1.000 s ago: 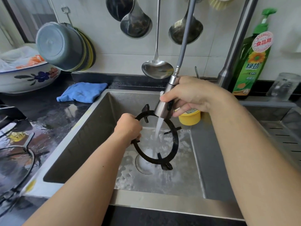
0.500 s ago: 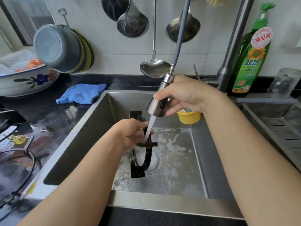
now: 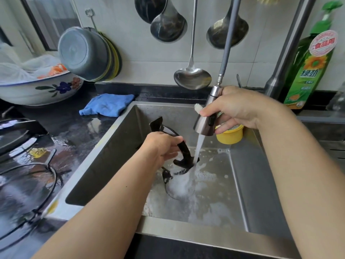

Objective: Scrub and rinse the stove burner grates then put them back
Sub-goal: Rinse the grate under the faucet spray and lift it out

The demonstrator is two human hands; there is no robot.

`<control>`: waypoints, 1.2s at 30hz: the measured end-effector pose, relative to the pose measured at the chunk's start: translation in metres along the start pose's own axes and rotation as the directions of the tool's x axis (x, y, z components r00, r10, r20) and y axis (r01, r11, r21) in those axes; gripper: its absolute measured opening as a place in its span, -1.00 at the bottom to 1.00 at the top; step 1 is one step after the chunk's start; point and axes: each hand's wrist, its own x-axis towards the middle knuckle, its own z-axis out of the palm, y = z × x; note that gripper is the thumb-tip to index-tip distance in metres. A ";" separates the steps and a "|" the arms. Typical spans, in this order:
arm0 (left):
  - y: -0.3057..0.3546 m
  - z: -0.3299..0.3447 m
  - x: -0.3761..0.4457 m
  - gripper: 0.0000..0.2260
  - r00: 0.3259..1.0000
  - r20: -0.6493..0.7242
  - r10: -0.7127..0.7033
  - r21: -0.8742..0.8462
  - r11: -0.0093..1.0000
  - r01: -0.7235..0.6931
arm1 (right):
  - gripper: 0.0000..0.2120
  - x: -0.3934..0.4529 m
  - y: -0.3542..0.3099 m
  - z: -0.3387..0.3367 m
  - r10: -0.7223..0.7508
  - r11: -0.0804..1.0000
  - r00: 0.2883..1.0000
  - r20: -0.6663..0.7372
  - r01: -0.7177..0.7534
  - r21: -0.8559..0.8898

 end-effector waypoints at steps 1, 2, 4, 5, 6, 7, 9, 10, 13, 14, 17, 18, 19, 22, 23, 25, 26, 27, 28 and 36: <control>0.000 -0.001 0.000 -0.84 1.000 -0.011 0.005 -0.012 1.000 -0.005 | -0.64 0.001 0.001 0.001 -0.006 1.000 1.000 -0.011 0.006 -0.002; -0.001 -0.002 0.001 -0.82 1.000 -0.023 0.005 -0.021 1.000 -0.006 | -0.64 0.002 0.001 0.002 -0.014 1.000 1.000 -0.016 0.014 -0.001; -0.001 -0.003 0.001 -0.84 0.999 -0.041 0.005 -0.012 1.000 -0.006 | -0.64 0.004 0.001 0.005 -0.029 0.999 1.000 -0.011 0.029 0.018; -0.001 -0.003 0.000 -0.85 0.999 -0.042 0.009 0.002 1.000 -0.009 | -0.66 0.004 0.000 0.007 -0.033 0.999 0.999 -0.007 0.033 0.034; -0.001 -0.003 -0.001 -0.87 0.999 -0.035 0.015 0.023 1.000 -0.014 | -0.67 0.005 -0.001 0.009 -0.037 0.998 0.999 -0.007 0.038 0.045; 0.000 -0.002 -0.004 -0.88 1.000 -0.019 0.024 0.060 0.998 -0.023 | -0.69 0.005 -0.001 0.011 -0.043 0.998 0.999 -0.014 0.043 0.050; 0.000 0.002 -0.009 -0.91 0.999 0.037 0.039 0.179 0.983 -0.045 | -0.72 0.006 0.000 0.014 -0.061 0.996 0.997 -0.046 0.064 0.062; 0.001 0.004 -0.012 -0.93 0.997 0.072 0.039 0.250 0.967 -0.056 | -0.73 0.007 0.001 0.017 -0.072 0.994 0.995 -0.069 0.077 0.078; -0.001 0.008 -0.014 -0.90 0.990 0.138 -0.017 0.420 0.907 -0.043 | -0.76 0.013 0.004 0.022 -0.101 0.988 0.983 -0.156 0.118 0.105; -0.002 0.006 -0.015 -0.89 0.989 0.144 -0.041 0.441 0.897 -0.026 | -0.75 0.016 0.004 0.024 -0.104 0.986 0.979 -0.178 0.125 0.110; -0.001 0.009 -0.018 -0.93 0.975 0.196 -0.100 0.432 0.902 0.006 | -0.70 0.021 0.007 0.024 -0.110 0.986 0.966 -0.234 0.135 0.094; -0.001 0.010 -0.019 -0.94 0.970 0.219 -0.110 0.428 0.904 0.006 | -0.69 0.022 0.008 0.024 -0.113 0.988 0.959 -0.258 0.137 0.077; 0.000 0.011 -0.021 -0.95 0.965 0.237 -0.115 0.427 0.904 0.003 | -0.69 0.022 0.010 0.023 -0.117 0.989 0.951 -0.285 0.139 0.057; -0.001 0.011 -0.022 -0.93 0.961 0.254 -0.111 0.439 0.898 -0.013 | -0.71 0.024 0.012 0.024 -0.130 0.987 0.930 -0.344 0.153 0.040; -0.001 0.011 -0.022 -0.93 0.962 0.252 -0.108 0.448 0.894 -0.017 | -0.72 0.025 0.012 0.024 -0.132 0.987 0.927 -0.351 0.156 0.040; -0.001 0.011 -0.022 -0.96 0.962 0.250 -0.106 0.471 0.882 -0.026 | -0.71 0.025 0.012 0.025 -0.134 0.987 0.930 -0.344 0.155 0.033; -0.001 0.011 -0.022 -0.95 0.963 0.248 -0.103 0.475 0.880 -0.028 | -0.70 0.025 0.011 0.025 -0.132 0.988 0.933 -0.334 0.152 0.034; -0.002 0.011 -0.019 -0.93 0.966 0.240 -0.095 0.473 0.881 -0.031 | -0.70 0.025 0.011 0.025 -0.130 0.988 0.936 -0.326 0.149 0.034; -0.003 0.011 -0.018 -0.90 0.972 0.222 -0.080 0.469 0.883 -0.035 | -0.69 0.025 0.011 0.024 -0.128 0.989 0.937 -0.327 0.143 0.023; -0.005 0.019 -0.018 -0.71 0.976 0.154 0.155 0.764 0.607 -0.217 | -0.72 0.017 0.015 -0.002 -0.092 0.988 0.924 -0.372 0.038 -0.150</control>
